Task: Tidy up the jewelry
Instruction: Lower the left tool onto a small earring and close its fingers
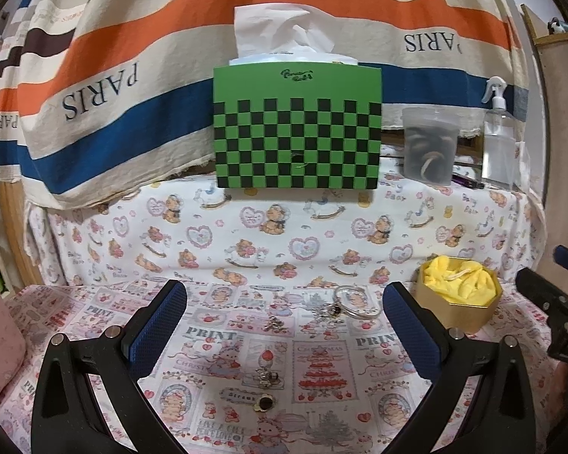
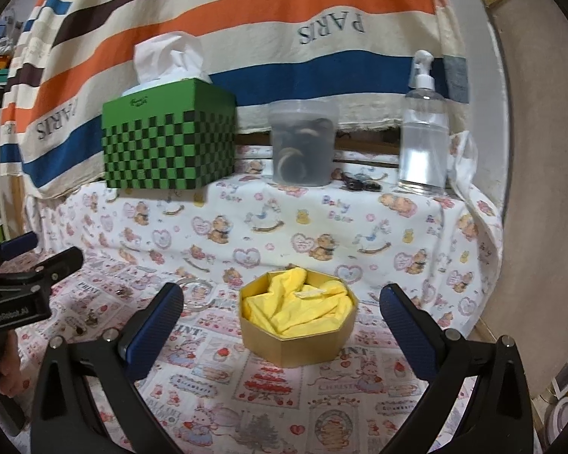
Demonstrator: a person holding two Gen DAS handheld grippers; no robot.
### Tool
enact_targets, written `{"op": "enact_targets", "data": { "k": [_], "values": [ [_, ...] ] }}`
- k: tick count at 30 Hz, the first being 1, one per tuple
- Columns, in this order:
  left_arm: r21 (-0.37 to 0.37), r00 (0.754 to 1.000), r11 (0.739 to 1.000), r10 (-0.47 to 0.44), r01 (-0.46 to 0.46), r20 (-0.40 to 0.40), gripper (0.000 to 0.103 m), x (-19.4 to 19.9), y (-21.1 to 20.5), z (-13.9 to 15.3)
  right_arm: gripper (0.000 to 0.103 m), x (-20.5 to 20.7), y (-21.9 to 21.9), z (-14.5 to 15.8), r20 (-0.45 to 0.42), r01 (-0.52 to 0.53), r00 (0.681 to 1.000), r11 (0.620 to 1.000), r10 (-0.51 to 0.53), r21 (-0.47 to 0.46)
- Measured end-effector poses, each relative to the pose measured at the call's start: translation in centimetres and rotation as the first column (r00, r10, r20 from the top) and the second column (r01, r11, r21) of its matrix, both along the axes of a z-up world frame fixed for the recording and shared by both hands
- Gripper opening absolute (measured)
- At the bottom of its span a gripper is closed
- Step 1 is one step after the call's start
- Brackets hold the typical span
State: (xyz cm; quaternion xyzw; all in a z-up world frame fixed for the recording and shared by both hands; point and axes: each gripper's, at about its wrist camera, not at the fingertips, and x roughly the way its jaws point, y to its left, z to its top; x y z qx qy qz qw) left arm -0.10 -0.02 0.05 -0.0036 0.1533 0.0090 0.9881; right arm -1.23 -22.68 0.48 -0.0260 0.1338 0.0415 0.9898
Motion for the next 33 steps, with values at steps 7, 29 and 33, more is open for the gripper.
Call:
{"op": "enact_targets", "data": {
  "k": [7, 29, 33],
  "values": [
    [-0.060, 0.995, 0.996, -0.075, 0.071, -0.062, 0.103, 1.0, 1.0, -0.2, 0.103, 0.1, 0.2, 0.0, -0.007, -0.002, 1.000, 1.000, 0.002, -0.011],
    [-0.227, 0.805, 0.973, -0.164, 0.038, -0.570, 0.034, 6.9, 5.0, -4.2, 0.103, 1.4, -0.4, -0.5, -0.118, -0.020, 0.993, 1.000, 0.020, 0.001],
    [-0.209, 0.789, 0.977, -0.162, 0.043, -0.593, 0.026, 7.1, 4.3, -4.9, 0.103, 1.6, -0.3, -0.7, -0.135, -0.024, 0.991, 1.000, 0.023, -0.004]
  ]
}}
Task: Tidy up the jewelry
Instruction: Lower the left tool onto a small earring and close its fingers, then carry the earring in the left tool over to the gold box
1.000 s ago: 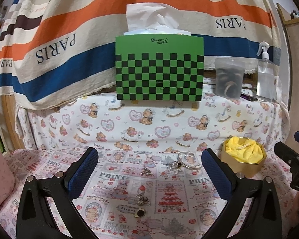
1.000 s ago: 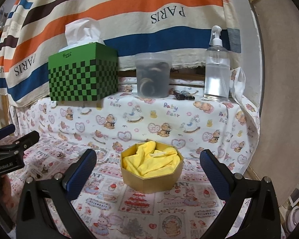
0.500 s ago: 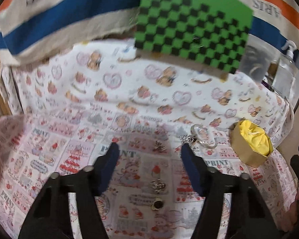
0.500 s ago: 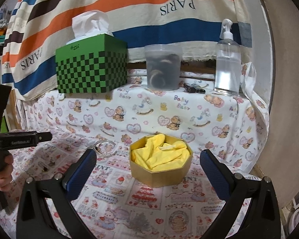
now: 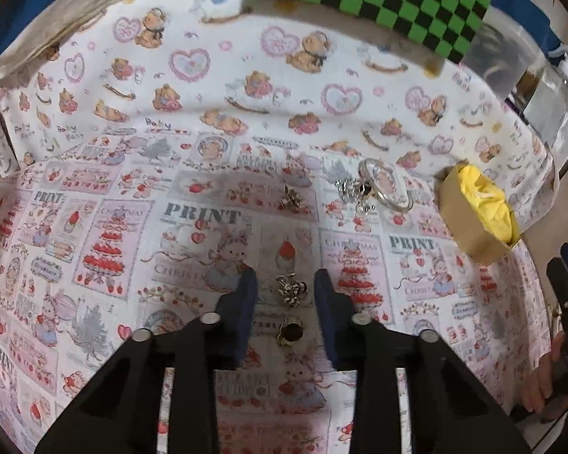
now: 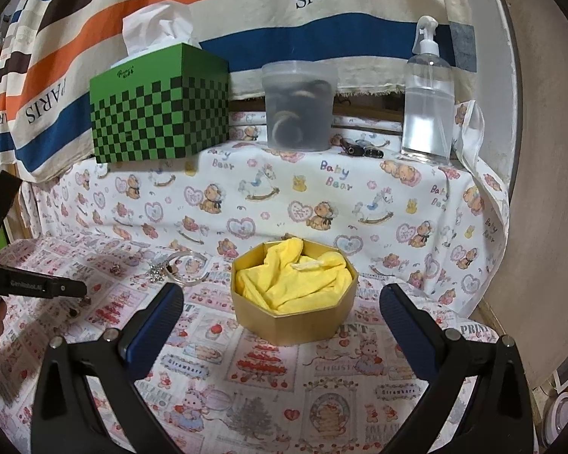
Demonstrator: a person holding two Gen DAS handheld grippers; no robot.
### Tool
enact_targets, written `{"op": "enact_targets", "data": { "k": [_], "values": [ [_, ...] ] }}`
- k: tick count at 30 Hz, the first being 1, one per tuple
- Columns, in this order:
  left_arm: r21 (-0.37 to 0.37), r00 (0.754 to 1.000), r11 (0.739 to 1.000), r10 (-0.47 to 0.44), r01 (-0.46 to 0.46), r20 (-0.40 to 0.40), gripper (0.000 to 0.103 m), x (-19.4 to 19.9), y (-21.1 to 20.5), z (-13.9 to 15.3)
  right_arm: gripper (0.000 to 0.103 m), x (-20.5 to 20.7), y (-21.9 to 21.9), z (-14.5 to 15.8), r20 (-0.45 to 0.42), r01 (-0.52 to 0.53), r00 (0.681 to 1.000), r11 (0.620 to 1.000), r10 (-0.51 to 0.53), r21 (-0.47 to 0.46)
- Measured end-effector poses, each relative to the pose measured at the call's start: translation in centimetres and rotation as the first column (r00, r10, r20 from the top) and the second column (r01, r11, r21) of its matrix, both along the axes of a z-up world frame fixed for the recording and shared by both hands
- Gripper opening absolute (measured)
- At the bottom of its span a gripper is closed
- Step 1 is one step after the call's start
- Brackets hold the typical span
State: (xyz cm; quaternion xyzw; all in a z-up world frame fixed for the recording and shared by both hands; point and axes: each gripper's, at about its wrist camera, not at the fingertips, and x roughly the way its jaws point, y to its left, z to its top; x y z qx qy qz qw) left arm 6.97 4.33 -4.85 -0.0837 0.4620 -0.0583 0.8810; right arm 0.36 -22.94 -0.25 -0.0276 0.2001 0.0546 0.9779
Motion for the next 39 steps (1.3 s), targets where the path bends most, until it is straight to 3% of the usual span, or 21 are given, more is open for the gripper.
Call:
{"op": "enact_targets", "data": {
  "k": [5, 9, 12, 15, 18, 22, 26, 33, 39],
  "values": [
    [0.048, 1.000, 0.999, -0.010, 0.011, -0.005, 0.012, 0.2, -0.7, -0.5, 0.103, 0.0, 0.0, 0.0, -0.007, -0.001, 1.000, 1.000, 0.001, -0.001],
    [0.074, 1.000, 0.997, -0.012, 0.012, 0.003, 0.009, 0.0, -0.8, -0.3, 0.102, 0.1, 0.1, 0.0, -0.011, -0.004, 1.000, 1.000, 0.004, -0.002],
    [0.044, 1.000, 0.999, 0.000, -0.001, 0.016, 0.009, -0.2, -0.1, 0.5, 0.098, 0.2, 0.1, -0.1, -0.020, -0.009, 1.000, 1.000, 0.009, 0.001],
    [0.075, 0.996, 0.996, 0.041, -0.047, 0.079, 0.009, -0.9, 0.9, 2.1, 0.094, 0.2, 0.1, -0.2, -0.031, -0.008, 0.999, 1.000, 0.008, 0.003],
    [0.051, 0.988, 0.995, 0.075, -0.082, 0.134, 0.009, -1.7, 2.5, 4.1, 0.085, 0.6, 0.6, -0.2, -0.069, 0.000, 0.998, 1.000, 0.000, 0.001],
    [0.009, 0.974, 0.990, 0.139, -0.143, 0.179, 0.009, -2.2, 5.0, 5.8, 0.066, 1.2, 2.7, -0.3, -0.161, -0.035, 0.986, 0.999, 0.039, 0.026],
    [-0.026, 0.958, 0.977, 0.212, -0.211, 0.190, 0.009, -2.3, 7.8, 6.4, 0.047, 1.5, 7.0, -0.7, -0.233, -0.098, 0.968, 0.995, 0.098, 0.012],
    [-0.070, 0.938, 0.953, 0.302, -0.294, 0.172, 0.009, -2.1, 10.9, 5.9, 0.034, 3.7, 14.8, -1.6, -0.384, -0.202, 0.894, 0.973, 0.231, 0.115],
    [-0.087, 0.930, 0.943, 0.333, -0.322, 0.156, 0.009, -2.2, 12.1, 5.7, 0.027, 4.6, 19.2, -3.3, -0.479, -0.226, 0.838, 0.965, 0.262, 0.133]
  ]
}}
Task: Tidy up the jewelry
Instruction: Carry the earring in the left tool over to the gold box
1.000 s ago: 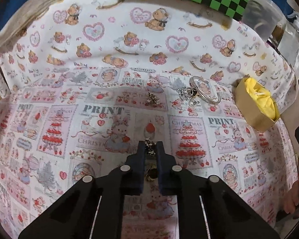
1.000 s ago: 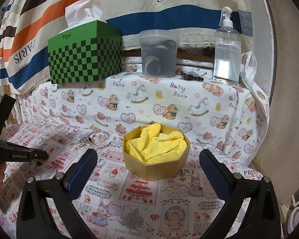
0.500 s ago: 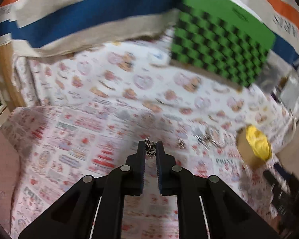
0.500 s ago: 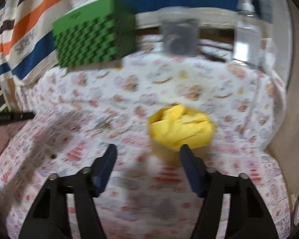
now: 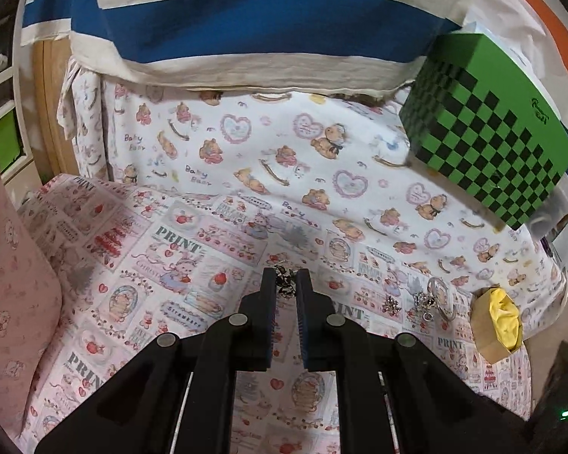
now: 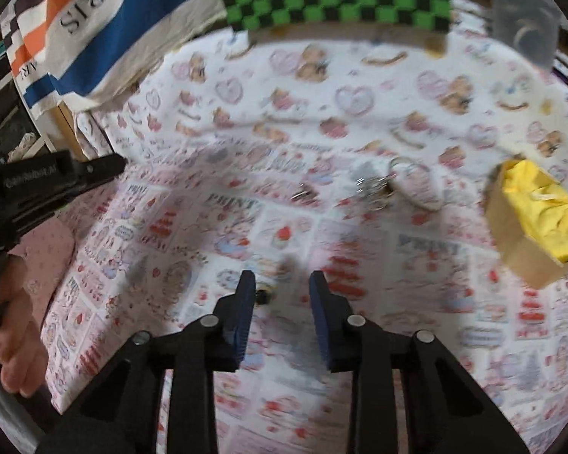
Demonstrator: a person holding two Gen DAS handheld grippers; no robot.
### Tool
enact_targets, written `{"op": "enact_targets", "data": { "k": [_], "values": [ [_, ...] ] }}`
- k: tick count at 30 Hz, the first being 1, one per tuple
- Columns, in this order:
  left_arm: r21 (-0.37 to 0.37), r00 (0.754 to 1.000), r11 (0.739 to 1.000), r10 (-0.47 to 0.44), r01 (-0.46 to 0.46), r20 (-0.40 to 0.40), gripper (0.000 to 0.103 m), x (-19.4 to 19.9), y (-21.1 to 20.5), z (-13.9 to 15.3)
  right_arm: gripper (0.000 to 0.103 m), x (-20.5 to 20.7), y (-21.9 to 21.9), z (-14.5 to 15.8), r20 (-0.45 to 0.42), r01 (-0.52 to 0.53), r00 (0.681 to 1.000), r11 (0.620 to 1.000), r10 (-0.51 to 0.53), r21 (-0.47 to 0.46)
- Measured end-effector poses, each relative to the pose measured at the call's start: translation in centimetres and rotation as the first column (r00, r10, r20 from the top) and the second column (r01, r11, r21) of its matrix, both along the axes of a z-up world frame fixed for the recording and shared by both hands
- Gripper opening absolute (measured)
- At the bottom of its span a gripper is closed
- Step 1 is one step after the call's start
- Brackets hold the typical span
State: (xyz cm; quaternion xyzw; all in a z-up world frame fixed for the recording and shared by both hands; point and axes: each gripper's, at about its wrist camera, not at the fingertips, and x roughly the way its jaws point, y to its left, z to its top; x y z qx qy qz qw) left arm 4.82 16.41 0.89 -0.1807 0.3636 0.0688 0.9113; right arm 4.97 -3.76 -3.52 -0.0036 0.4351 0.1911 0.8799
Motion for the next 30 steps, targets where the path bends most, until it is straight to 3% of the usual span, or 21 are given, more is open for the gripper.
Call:
{"op": "enact_targets", "data": {
  "k": [10, 12, 15, 22, 30],
  "values": [
    [0.021, 1.000, 1.000, 0.006, -0.006, -0.018, 0.009, 0.5, -0.3, -0.5, 0.015, 0.9, 1.7, -1.6, -0.081, 0.006, 0.997, 1.000, -0.008, -0.015],
    [0.026, 1.000, 1.000, 0.004, -0.004, -0.015, 0.009, 0.5, -0.5, -0.4, 0.010, 0.9, 1.8, -1.7, -0.083, 0.005, 0.997, 1.000, -0.007, -0.022],
    [0.031, 1.000, 1.000, 0.002, -0.002, -0.014, 0.009, 0.5, -0.6, -0.4, 0.010, 0.8, 1.7, -1.6, -0.077, 0.010, 0.997, 1.000, -0.012, -0.023],
    [0.045, 1.000, 0.999, -0.026, 0.026, 0.000, 0.009, 0.5, -1.5, -0.3, 0.010, 0.6, -1.5, -0.3, -0.038, 0.044, 0.998, 0.999, -0.044, 0.002],
    [0.079, 0.989, 0.993, -0.097, 0.089, 0.108, 0.009, -0.6, -3.7, 1.2, 0.010, -0.4, -6.1, 1.1, 0.006, 0.080, 0.997, 0.996, -0.081, 0.049]
  ]
}}
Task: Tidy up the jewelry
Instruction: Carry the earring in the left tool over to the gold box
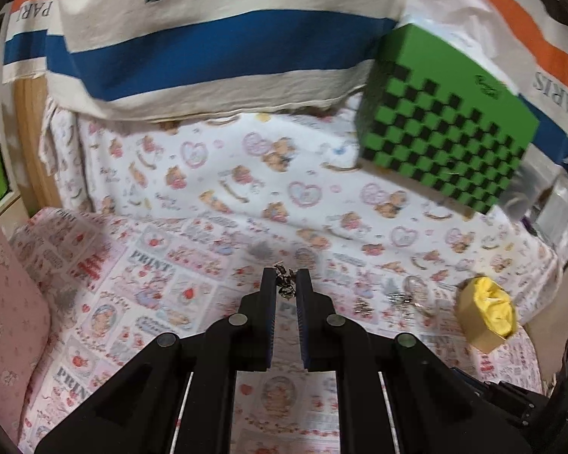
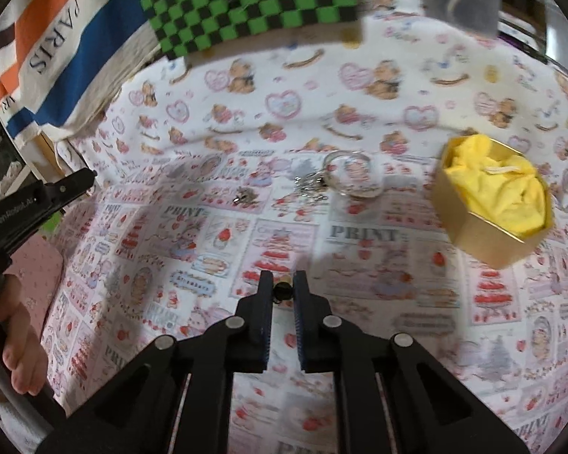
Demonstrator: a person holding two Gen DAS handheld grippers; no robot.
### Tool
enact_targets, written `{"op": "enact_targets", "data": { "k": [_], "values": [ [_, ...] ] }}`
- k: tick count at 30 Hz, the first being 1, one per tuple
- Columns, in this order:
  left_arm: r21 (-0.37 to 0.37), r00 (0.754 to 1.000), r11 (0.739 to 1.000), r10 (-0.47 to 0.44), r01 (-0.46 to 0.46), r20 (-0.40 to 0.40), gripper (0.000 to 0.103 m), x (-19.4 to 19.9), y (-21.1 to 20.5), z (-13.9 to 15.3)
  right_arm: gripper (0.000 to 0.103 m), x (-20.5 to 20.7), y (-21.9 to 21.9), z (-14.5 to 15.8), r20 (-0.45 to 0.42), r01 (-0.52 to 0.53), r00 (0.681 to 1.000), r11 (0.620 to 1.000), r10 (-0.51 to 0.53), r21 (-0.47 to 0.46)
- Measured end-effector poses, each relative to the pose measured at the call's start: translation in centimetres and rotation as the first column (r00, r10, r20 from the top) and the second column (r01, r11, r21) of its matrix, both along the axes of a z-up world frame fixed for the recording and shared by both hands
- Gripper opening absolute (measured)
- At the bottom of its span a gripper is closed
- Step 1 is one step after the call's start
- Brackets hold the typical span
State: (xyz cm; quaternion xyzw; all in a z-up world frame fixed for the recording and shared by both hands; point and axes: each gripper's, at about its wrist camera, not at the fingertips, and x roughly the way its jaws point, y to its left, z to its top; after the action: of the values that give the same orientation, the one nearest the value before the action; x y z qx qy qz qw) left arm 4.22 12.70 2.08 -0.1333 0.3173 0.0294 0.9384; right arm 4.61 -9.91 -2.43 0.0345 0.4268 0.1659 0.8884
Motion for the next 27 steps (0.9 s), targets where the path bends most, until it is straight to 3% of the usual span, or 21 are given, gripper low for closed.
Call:
{"op": "enact_targets", "data": {
  "k": [5, 9, 18, 23, 27],
  "values": [
    [0.045, 0.997, 0.998, -0.043, 0.040, 0.059, 0.009, -0.7, -1.8, 0.6, 0.010, -0.8, -1.6, 1.0, 0.090, -0.001, 0.996, 1.000, 0.000, 0.008],
    [0.109, 0.993, 0.994, -0.029, 0.017, 0.111, 0.009, -0.9, -2.9, 0.5, 0.010, -1.1, -3.1, 1.5, 0.152, 0.012, 0.988, 0.999, -0.017, 0.030],
    [0.093, 0.996, 0.995, -0.046, 0.038, 0.079, 0.009, -0.2, -3.5, -0.9, 0.009, -0.3, -8.3, 2.7, 0.159, 0.052, 0.984, 0.980, -0.084, 0.194],
    [-0.034, 0.993, 0.993, -0.115, 0.115, 0.009, 0.009, 0.5, -3.5, -2.0, 0.009, 0.4, -12.0, 3.4, 0.144, 0.112, 0.977, 0.951, -0.159, 0.287],
    [0.026, 0.994, 0.994, -0.103, 0.102, 0.037, 0.009, 0.0, -4.4, -1.9, 0.009, 0.9, -14.3, 3.7, 0.145, 0.149, 0.968, 0.934, -0.204, 0.325]
  ]
}}
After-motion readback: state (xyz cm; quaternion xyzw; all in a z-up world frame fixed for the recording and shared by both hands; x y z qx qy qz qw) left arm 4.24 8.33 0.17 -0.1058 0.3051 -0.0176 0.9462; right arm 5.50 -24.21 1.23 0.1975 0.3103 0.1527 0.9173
